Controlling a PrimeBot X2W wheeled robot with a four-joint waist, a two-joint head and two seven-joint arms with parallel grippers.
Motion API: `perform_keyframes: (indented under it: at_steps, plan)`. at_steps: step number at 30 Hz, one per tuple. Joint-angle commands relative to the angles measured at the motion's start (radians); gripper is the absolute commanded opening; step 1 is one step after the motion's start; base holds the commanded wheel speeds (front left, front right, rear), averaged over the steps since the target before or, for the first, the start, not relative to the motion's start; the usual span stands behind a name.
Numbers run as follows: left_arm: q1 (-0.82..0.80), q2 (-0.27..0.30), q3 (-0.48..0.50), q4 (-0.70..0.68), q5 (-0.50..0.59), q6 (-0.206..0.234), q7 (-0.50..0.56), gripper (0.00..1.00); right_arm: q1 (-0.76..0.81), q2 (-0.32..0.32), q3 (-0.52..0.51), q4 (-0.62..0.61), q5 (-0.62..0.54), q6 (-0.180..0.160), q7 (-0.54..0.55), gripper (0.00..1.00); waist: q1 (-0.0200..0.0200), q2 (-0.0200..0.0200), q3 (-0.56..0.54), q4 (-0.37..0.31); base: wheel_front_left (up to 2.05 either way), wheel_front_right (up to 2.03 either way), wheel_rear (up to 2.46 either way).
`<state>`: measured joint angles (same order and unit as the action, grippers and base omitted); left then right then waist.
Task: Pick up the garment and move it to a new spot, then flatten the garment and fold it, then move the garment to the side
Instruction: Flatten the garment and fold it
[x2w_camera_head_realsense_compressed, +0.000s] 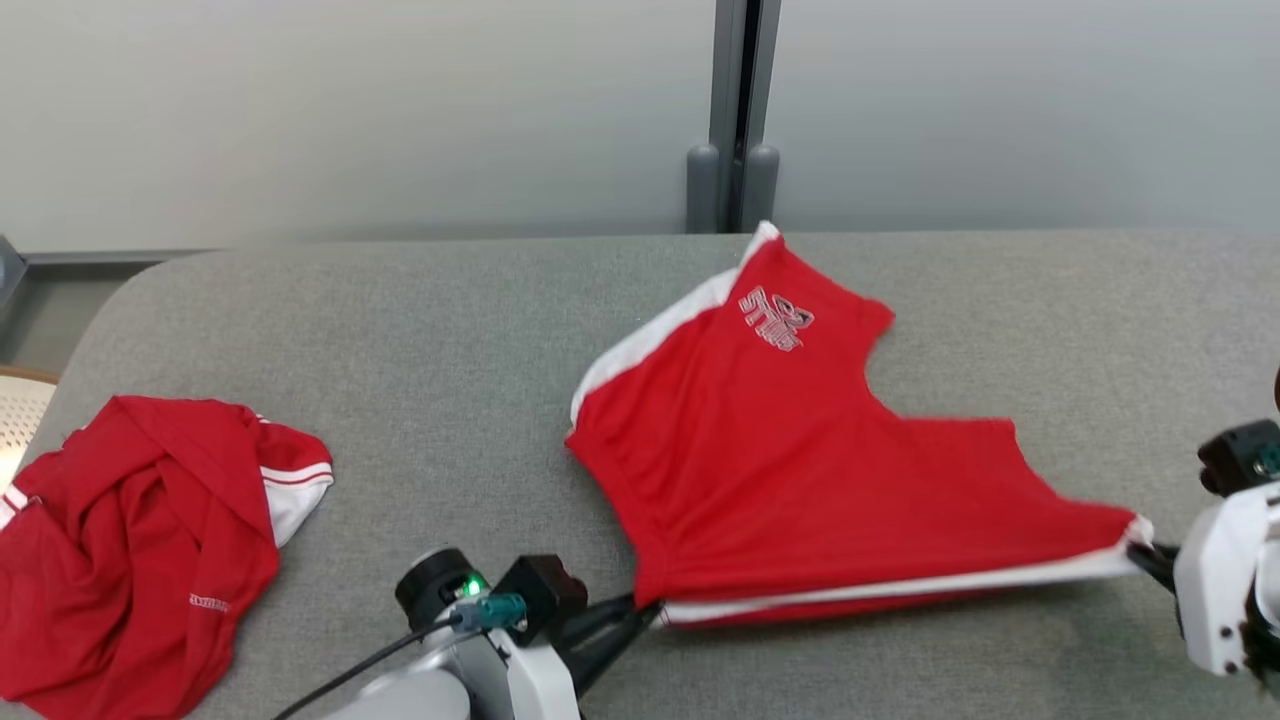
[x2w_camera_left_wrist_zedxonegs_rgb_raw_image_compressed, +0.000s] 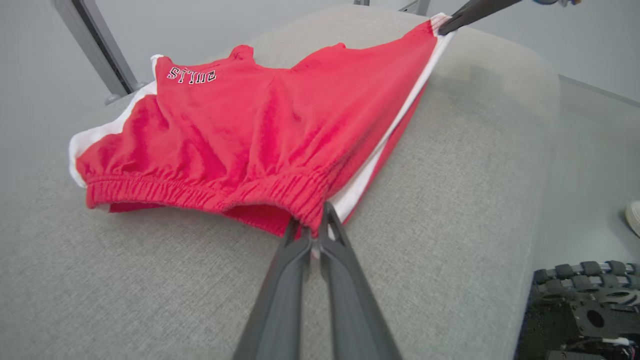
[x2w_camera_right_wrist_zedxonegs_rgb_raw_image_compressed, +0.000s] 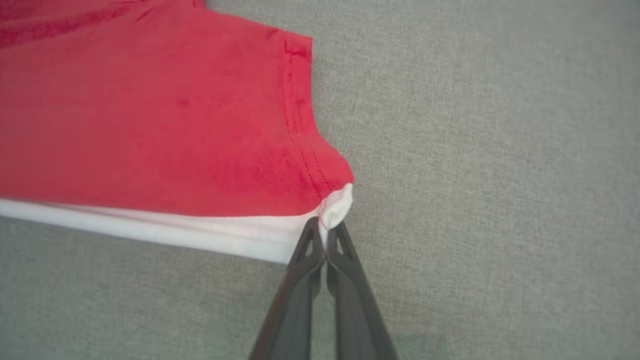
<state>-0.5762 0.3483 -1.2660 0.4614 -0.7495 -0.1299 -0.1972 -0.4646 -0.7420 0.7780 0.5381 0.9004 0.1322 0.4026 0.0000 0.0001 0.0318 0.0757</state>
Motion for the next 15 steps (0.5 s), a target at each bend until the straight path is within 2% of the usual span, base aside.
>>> perform_keyframes:
  at_steps: [1,5,9,15]
  plan:
    - [0.029,0.027,-0.002,-0.033,-0.011,-0.001,0.017,0.0,0.042,-0.045,-0.008,-0.023,0.027,-0.003,0.055,0.0,0.0,-0.0001,-0.028,-0.002,0.0,0.0,0.0]
    - [0.075,0.058,-0.009,-0.108,0.021,-0.001,0.047,0.0,0.1,-0.095,-0.05,-0.109,0.09,-0.003,0.14,0.0,0.0,-0.0001,-0.047,-0.006,0.0,0.0,0.0]
    - [0.111,0.067,-0.007,-0.175,0.017,0.006,0.061,0.0,0.136,-0.142,-0.105,-0.179,0.099,-0.003,0.189,0.0,0.0,-0.0001,-0.054,-0.004,0.0,0.0,0.0]
    - [0.084,0.068,0.026,-0.217,0.004,0.035,0.053,0.0,0.128,-0.128,-0.192,-0.222,0.074,-0.003,0.201,0.0,0.0,-0.0001,-0.032,0.025,0.0,0.0,0.0]
